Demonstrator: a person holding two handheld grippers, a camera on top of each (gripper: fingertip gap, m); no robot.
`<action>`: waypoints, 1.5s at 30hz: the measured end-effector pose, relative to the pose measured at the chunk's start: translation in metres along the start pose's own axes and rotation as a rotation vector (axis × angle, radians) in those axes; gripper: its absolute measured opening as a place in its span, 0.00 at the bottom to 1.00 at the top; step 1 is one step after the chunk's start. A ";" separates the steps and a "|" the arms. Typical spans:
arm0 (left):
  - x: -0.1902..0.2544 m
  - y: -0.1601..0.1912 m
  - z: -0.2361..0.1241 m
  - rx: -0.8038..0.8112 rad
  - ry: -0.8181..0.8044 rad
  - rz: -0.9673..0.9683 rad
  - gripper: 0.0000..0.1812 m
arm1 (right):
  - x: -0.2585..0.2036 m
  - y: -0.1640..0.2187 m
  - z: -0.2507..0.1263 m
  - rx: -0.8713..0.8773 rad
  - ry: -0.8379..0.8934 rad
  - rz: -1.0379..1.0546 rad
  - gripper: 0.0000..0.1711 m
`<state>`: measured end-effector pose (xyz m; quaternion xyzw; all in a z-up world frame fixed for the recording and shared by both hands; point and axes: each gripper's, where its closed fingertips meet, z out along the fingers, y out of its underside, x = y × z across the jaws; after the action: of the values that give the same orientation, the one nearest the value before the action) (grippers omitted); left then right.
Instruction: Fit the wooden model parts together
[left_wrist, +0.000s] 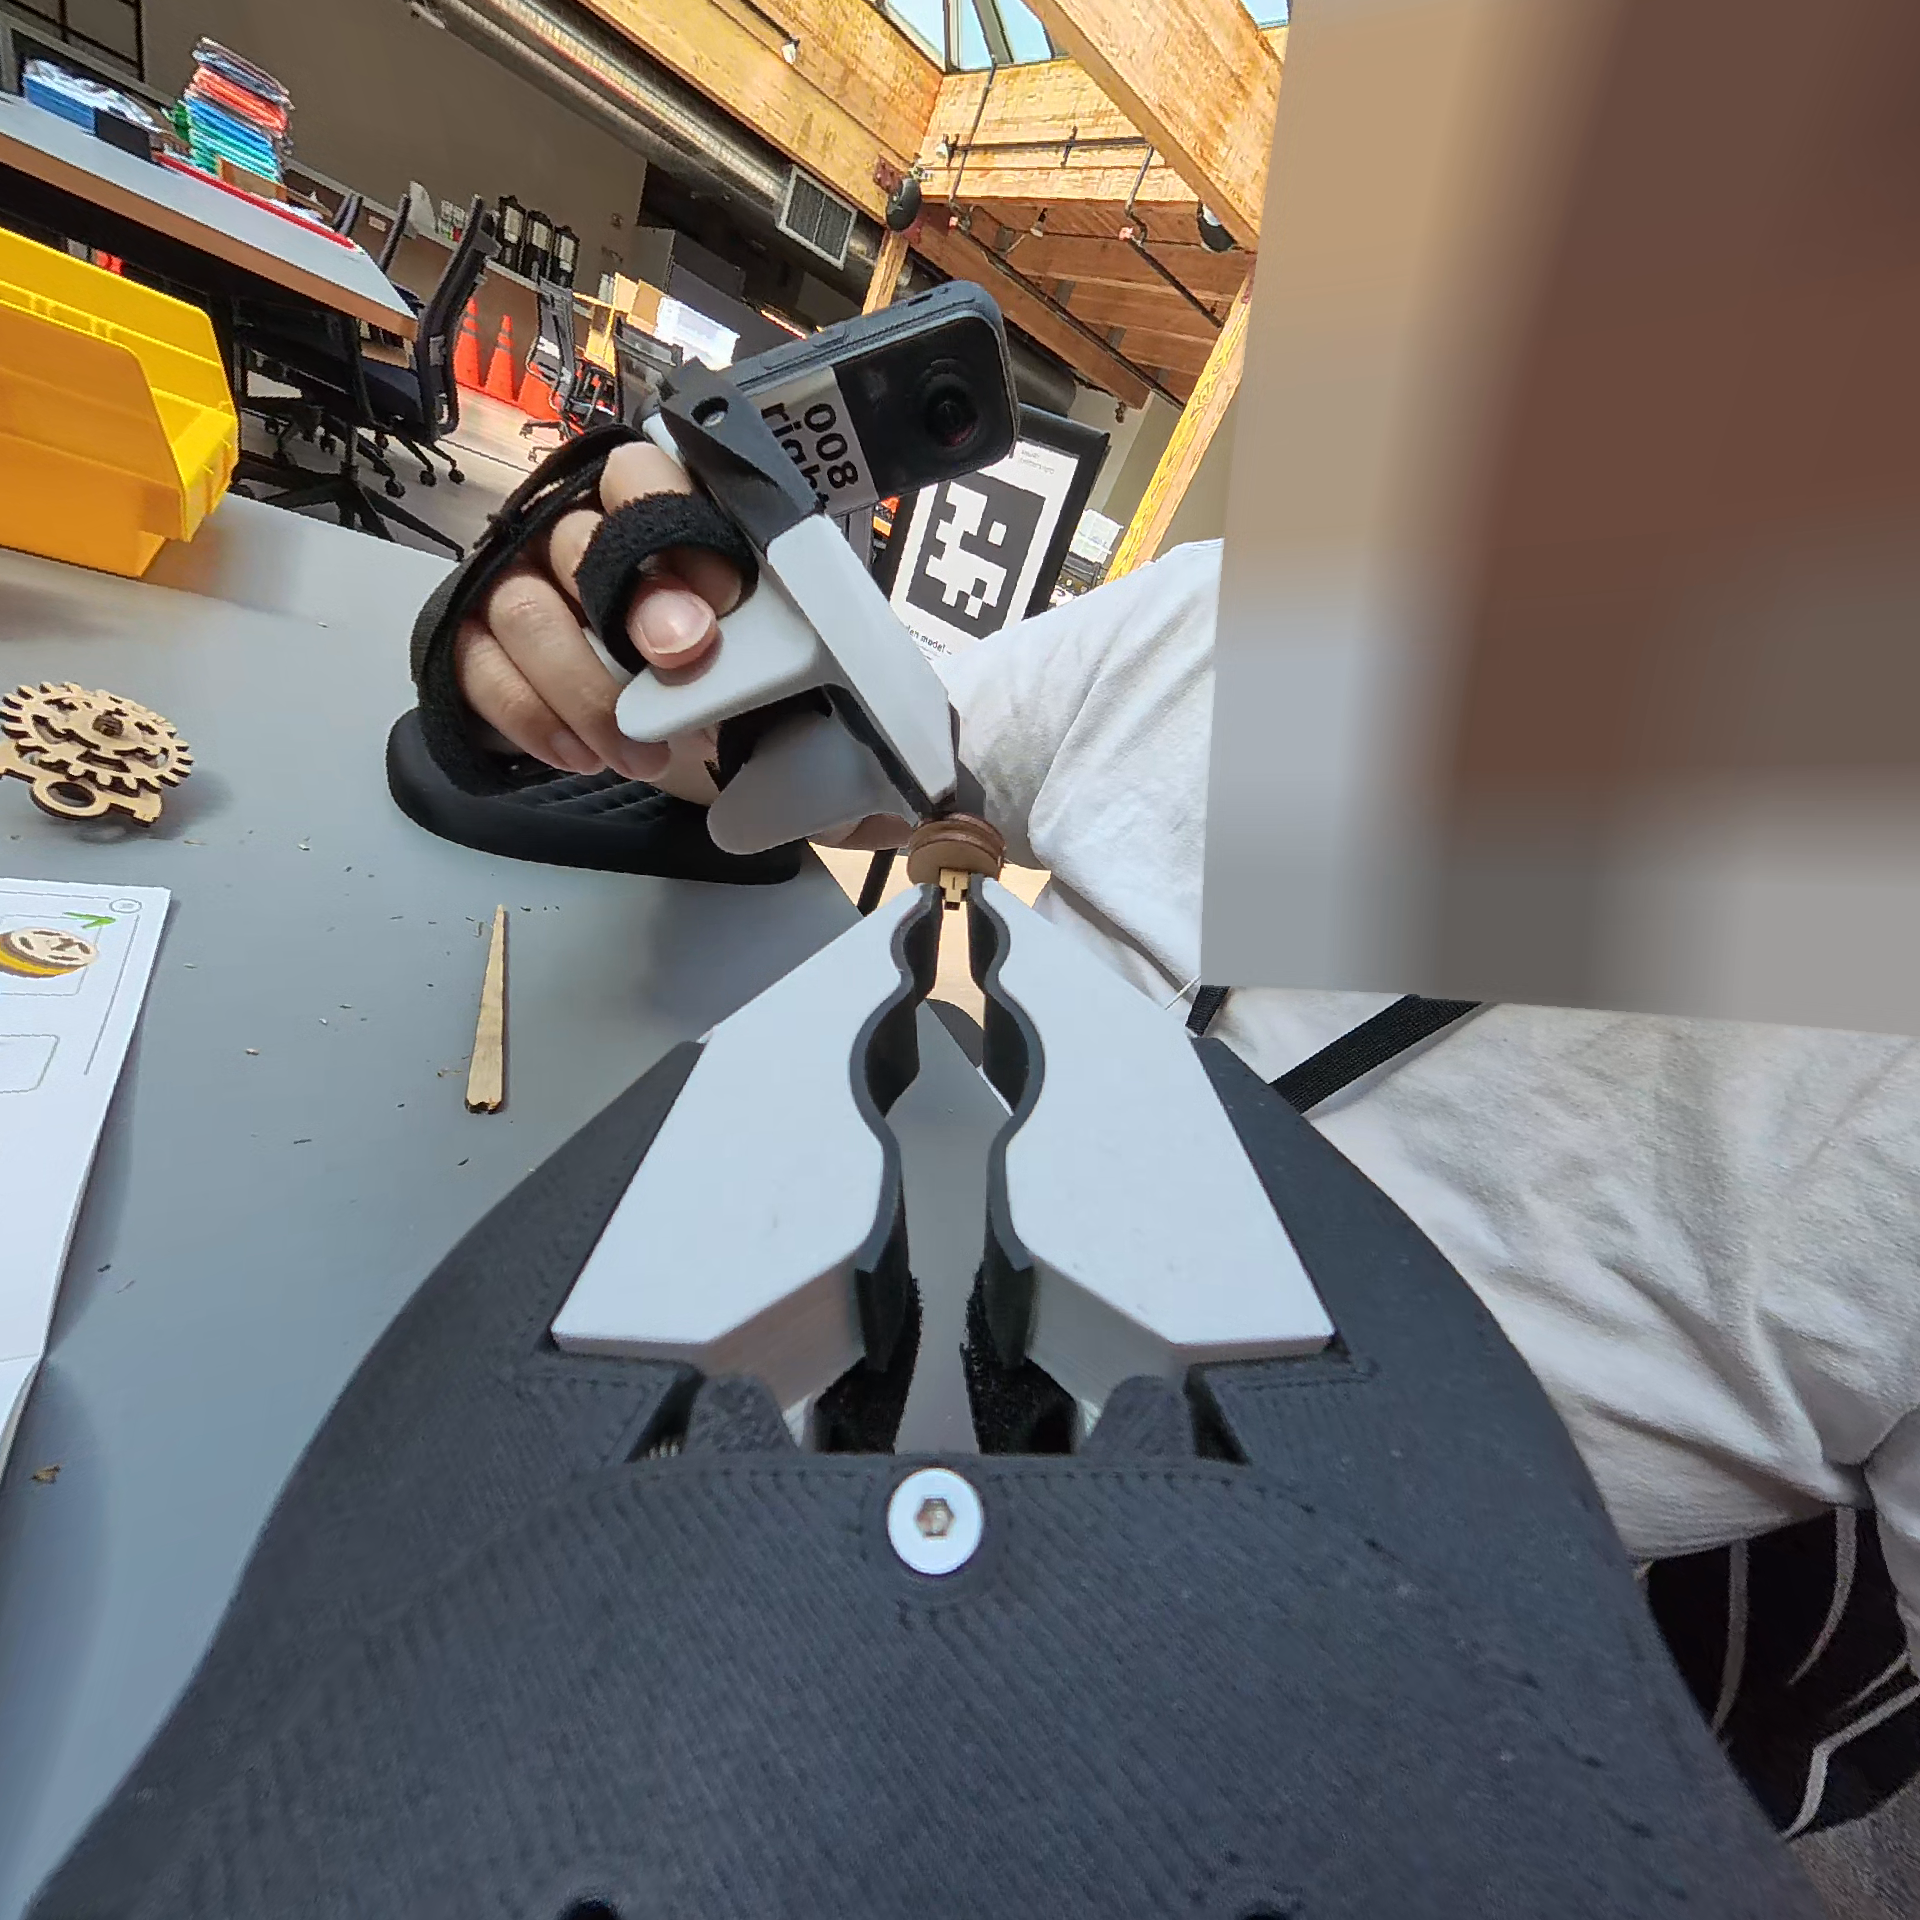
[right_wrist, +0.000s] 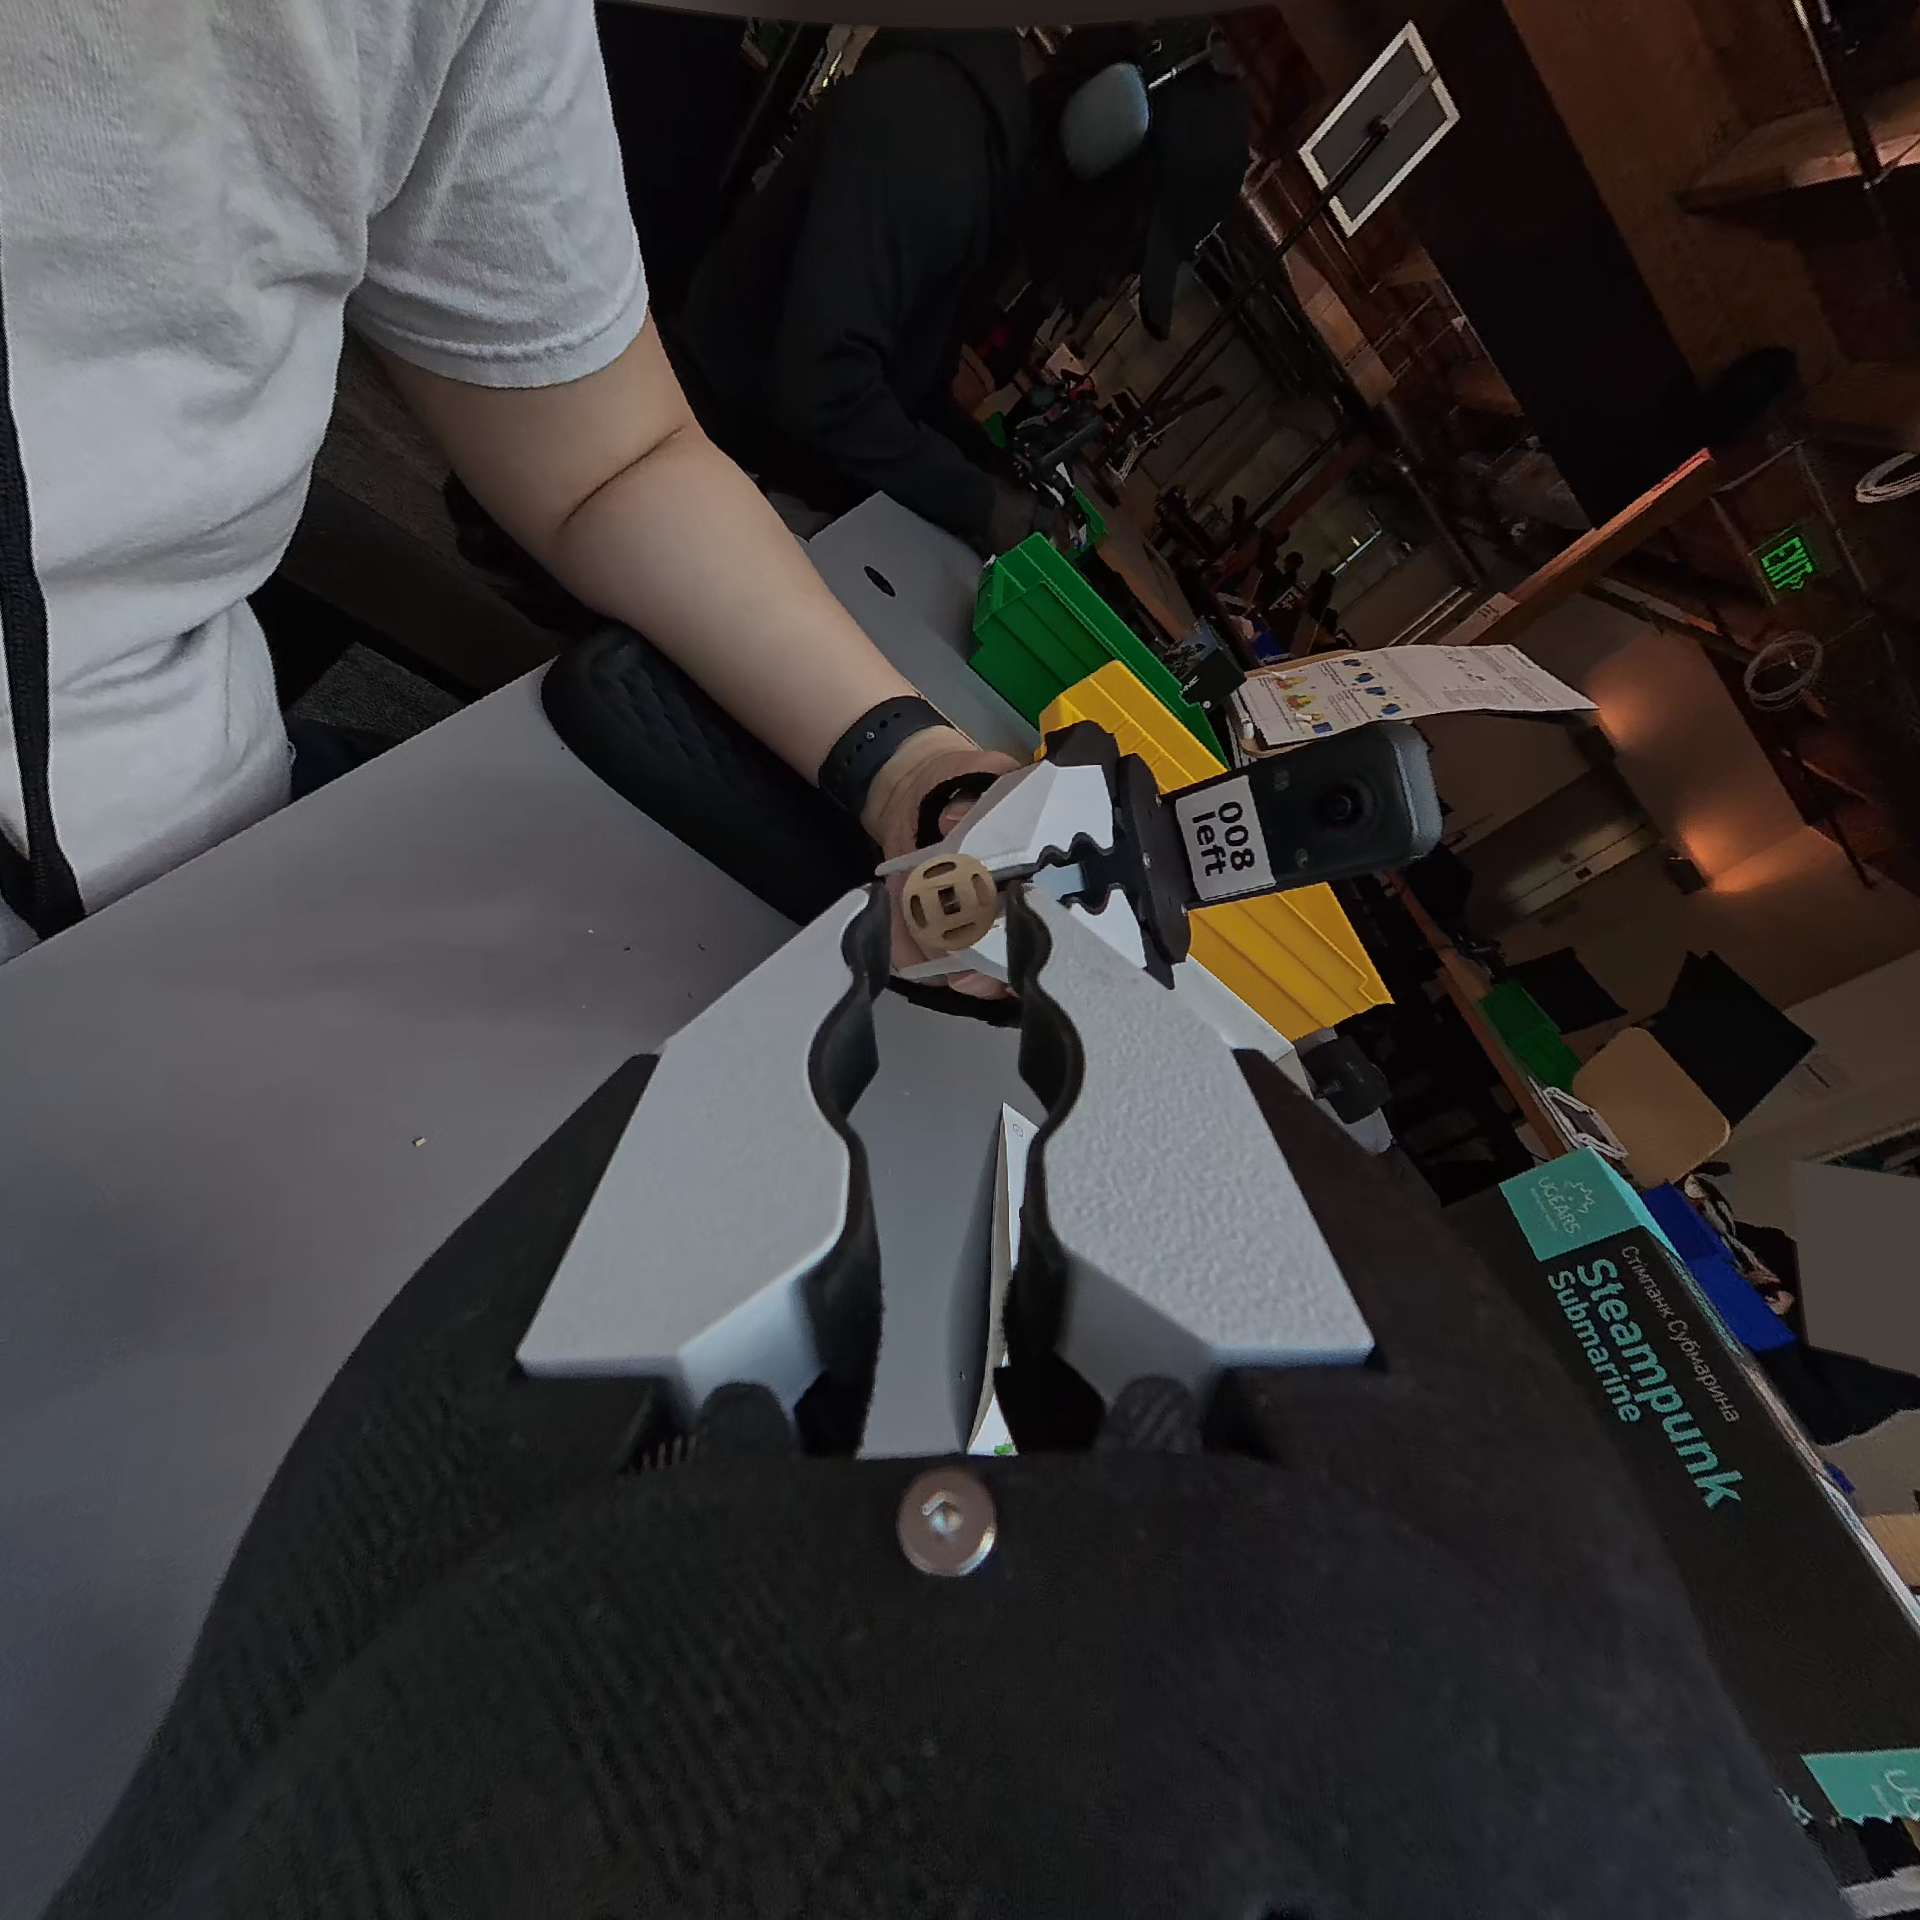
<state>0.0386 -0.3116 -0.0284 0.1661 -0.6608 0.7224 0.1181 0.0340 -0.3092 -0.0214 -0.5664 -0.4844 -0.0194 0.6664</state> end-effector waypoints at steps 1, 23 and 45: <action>0.000 0.000 0.000 0.002 -0.001 0.001 0.01 | 0.001 -0.001 0.000 0.005 0.001 0.007 0.13; 0.016 0.057 0.021 -0.332 0.064 0.085 0.02 | -0.053 0.010 0.004 -0.006 -0.495 0.632 0.14; 0.020 0.043 0.019 -0.253 0.080 0.086 0.01 | -0.053 0.006 0.005 0.048 -0.543 0.707 0.06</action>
<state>0.0054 -0.3357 -0.0584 0.0925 -0.7479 0.6437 0.1335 0.0063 -0.3313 -0.0618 -0.6660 -0.4189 0.3702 0.4939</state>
